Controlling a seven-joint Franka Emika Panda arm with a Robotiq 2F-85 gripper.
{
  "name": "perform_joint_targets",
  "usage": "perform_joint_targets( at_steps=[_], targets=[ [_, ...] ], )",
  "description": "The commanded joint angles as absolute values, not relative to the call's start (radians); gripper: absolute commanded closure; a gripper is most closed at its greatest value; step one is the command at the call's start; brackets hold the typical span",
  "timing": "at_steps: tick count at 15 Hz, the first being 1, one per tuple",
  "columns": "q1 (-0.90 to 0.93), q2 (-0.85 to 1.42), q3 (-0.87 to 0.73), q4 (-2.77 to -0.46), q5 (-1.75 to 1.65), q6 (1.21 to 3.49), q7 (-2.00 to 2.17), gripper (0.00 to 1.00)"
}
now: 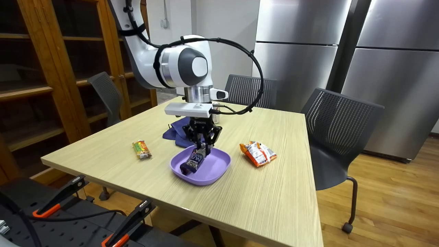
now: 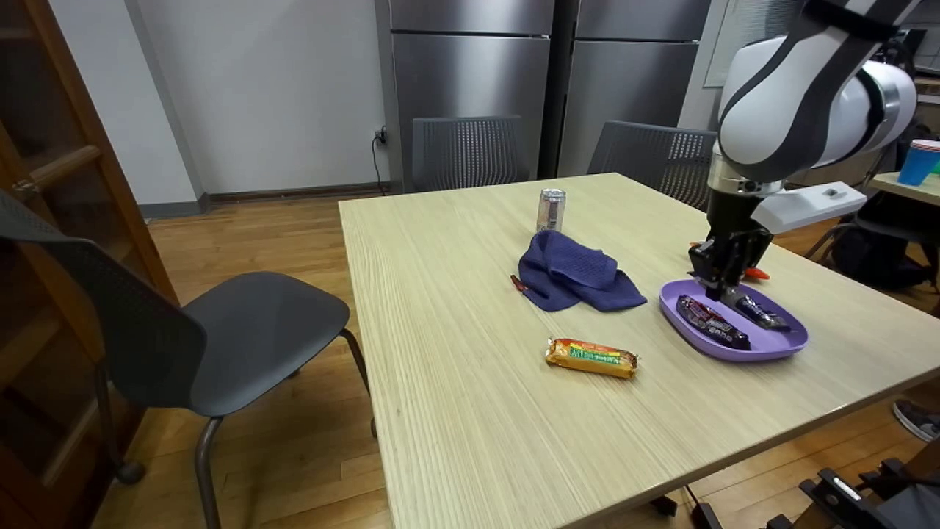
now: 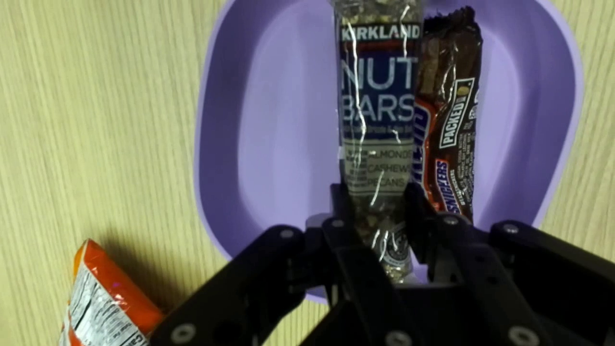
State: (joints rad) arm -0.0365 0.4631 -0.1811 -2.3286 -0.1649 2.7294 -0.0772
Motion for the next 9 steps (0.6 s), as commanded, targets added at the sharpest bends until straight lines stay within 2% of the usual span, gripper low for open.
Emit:
perform_joint_targets(
  at_steps=[1,9],
  targets=[
    [-0.021,0.437,-0.193,-2.356,-0.19,2.723,-0.023,0.92],
    [-0.022,0.453,-0.186,-2.336,-0.186,2.708,-0.013,0.92]
  ],
)
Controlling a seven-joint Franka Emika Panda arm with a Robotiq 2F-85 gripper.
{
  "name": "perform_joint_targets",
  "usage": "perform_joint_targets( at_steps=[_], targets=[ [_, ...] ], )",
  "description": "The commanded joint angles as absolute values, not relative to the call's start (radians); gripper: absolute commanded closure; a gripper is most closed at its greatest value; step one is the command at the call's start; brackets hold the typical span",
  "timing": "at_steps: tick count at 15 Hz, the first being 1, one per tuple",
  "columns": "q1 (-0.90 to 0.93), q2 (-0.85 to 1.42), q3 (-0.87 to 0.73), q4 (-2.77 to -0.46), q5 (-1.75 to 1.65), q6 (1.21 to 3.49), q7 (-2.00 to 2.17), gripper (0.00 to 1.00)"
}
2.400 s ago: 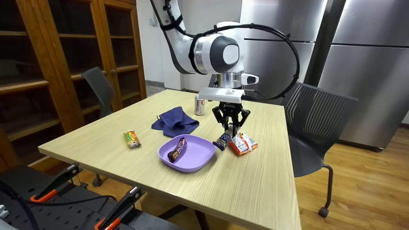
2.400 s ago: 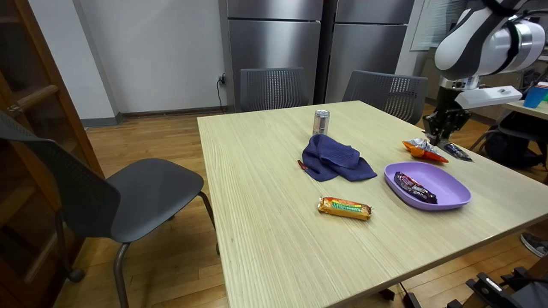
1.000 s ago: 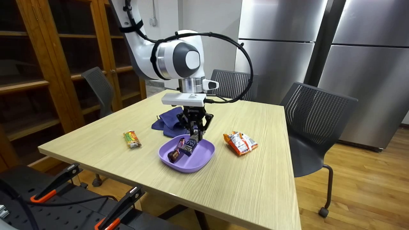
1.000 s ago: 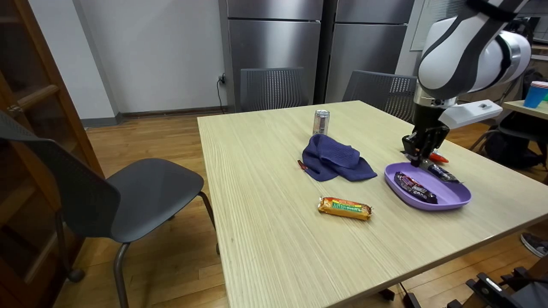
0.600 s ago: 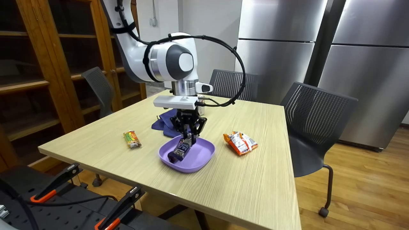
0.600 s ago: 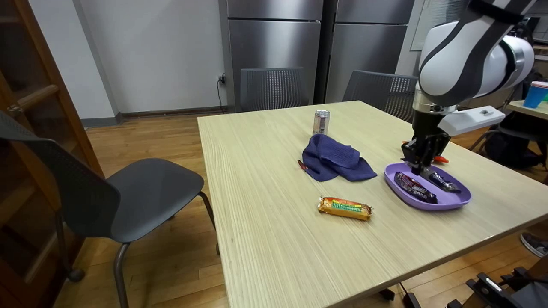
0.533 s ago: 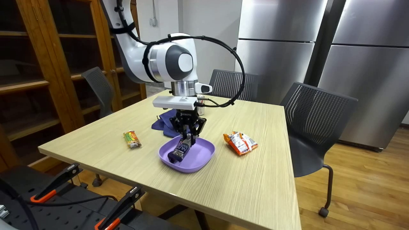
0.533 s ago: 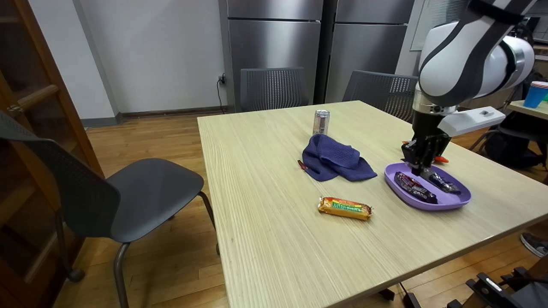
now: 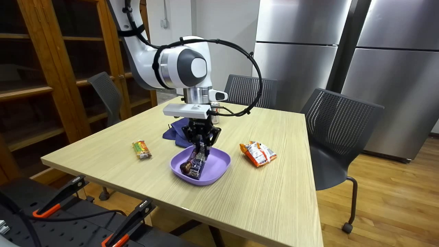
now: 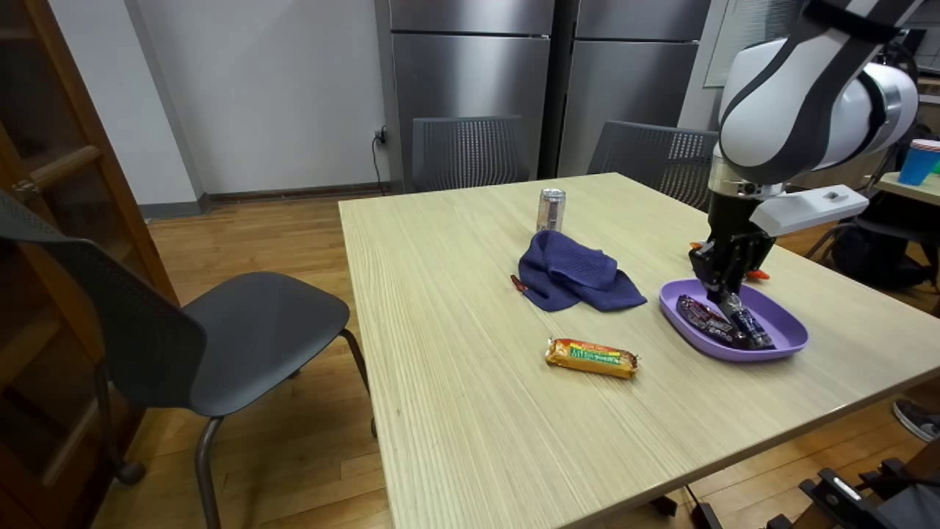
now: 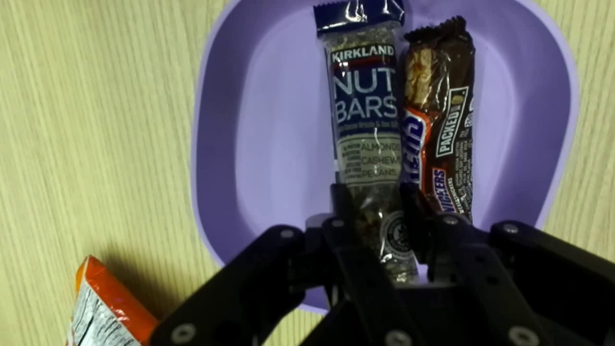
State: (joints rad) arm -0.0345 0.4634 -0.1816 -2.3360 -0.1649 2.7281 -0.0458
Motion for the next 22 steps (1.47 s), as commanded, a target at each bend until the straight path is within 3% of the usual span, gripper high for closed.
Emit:
perform_joint_targets(
  at_steps=[1,4,5,6,12,22],
  targets=[
    [-0.024,0.453,-0.184,-2.335,-0.184,2.706,-0.015,0.92],
    [-0.023,0.456,-0.185,-2.332,-0.184,2.703,-0.015,0.92],
    [-0.02,0.456,-0.19,-2.334,-0.189,2.706,-0.011,0.44],
    [-0.019,0.454,-0.192,-2.335,-0.19,2.707,-0.009,0.43],
    [-0.019,0.443,-0.194,-2.34,-0.191,2.708,-0.008,0.01],
    [0.037,0.397,-0.185,-2.361,-0.212,2.711,0.004,0.0]
  ],
)
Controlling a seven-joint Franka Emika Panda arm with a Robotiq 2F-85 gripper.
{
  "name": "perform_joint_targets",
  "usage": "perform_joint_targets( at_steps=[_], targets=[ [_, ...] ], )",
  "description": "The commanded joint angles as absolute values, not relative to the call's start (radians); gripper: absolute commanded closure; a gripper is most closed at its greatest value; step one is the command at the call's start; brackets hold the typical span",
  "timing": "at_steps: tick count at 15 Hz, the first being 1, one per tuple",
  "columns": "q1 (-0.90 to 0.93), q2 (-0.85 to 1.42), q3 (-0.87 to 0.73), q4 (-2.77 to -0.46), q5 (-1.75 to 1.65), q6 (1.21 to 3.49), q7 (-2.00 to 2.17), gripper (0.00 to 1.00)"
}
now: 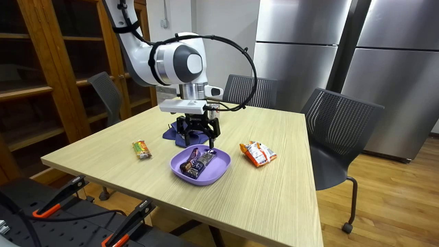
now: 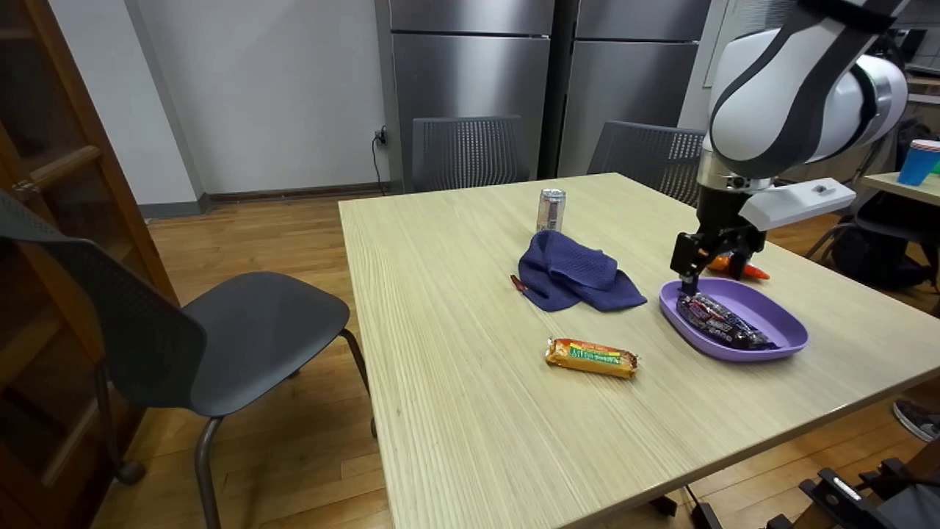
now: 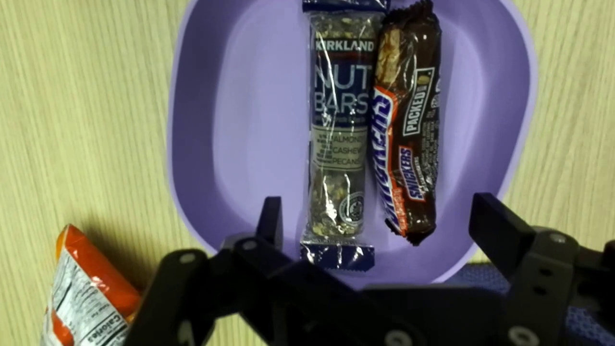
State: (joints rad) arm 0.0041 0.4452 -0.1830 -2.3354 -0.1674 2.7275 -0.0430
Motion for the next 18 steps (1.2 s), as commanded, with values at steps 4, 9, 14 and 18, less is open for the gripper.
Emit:
perform_joint_targets(
  at_steps=[4,9,14,18],
  targets=[
    [0.074,0.385,-0.163,-2.363,-0.23,2.709,-0.001,0.0],
    [0.112,0.38,-0.128,-2.369,-0.248,2.714,-0.013,0.0],
    [0.128,0.376,-0.072,-2.376,-0.257,2.716,-0.043,0.0],
    [0.149,0.381,-0.031,-2.371,-0.274,2.71,-0.058,0.0]
  ],
)
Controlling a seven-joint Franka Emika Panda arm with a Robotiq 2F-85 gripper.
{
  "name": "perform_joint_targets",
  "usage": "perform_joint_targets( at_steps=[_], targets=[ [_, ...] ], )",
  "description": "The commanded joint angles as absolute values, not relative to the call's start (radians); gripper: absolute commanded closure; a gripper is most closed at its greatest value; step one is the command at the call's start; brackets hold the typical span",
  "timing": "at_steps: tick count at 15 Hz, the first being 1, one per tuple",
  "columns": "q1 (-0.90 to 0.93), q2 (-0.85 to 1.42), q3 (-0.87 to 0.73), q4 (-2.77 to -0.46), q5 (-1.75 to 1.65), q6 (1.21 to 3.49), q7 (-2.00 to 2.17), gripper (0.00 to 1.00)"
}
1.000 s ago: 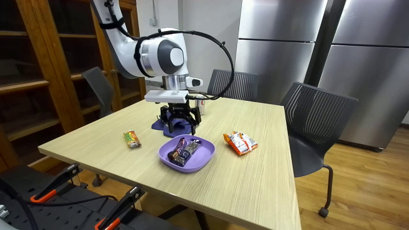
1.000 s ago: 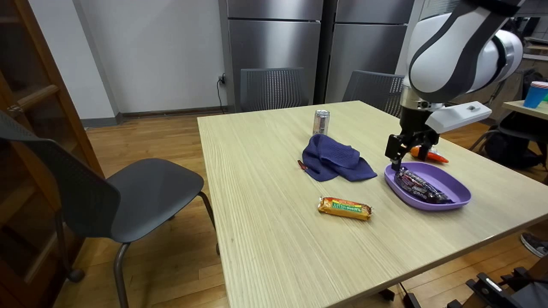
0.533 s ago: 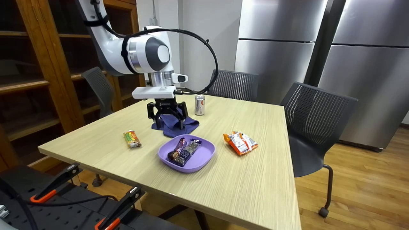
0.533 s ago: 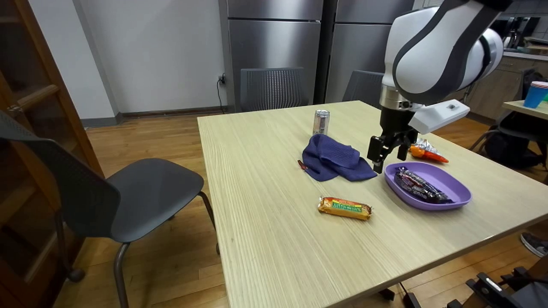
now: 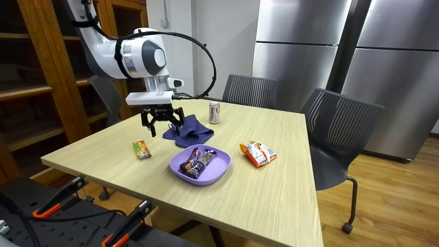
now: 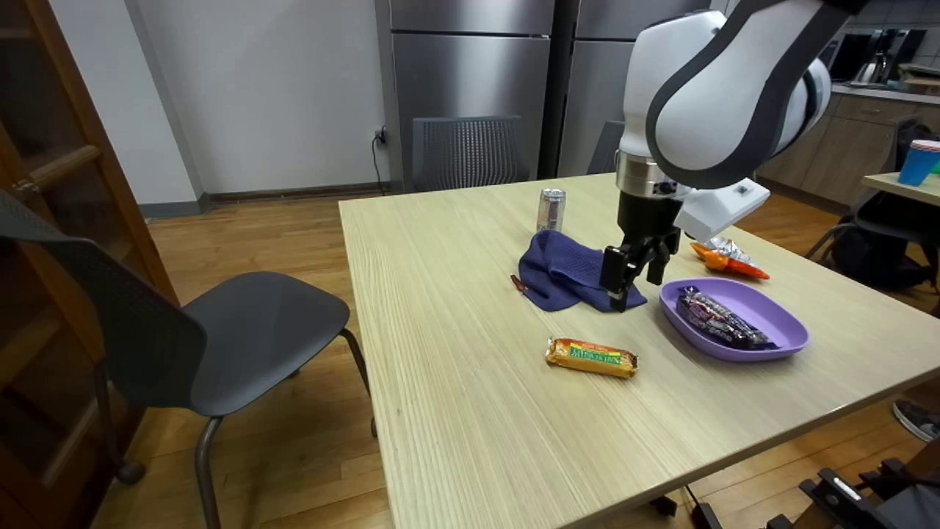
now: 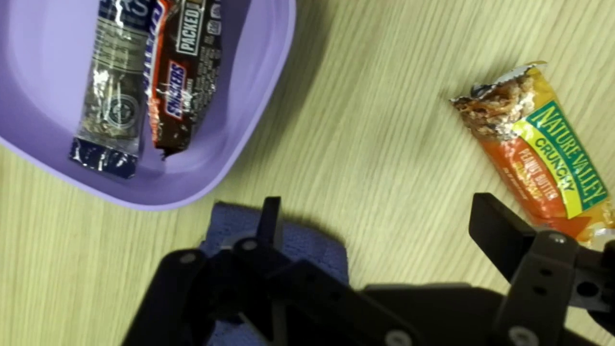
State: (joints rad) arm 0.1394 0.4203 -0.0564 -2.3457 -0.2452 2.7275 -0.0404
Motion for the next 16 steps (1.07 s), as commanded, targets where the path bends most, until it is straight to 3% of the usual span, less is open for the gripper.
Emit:
perform_joint_targets(
  at_steps=[1,16],
  targets=[
    [0.152,0.382,-0.021,-2.37,-0.277,2.708,-0.065,0.0],
    [0.227,0.422,0.047,-2.365,-0.41,2.679,-0.158,0.0]
  ],
)
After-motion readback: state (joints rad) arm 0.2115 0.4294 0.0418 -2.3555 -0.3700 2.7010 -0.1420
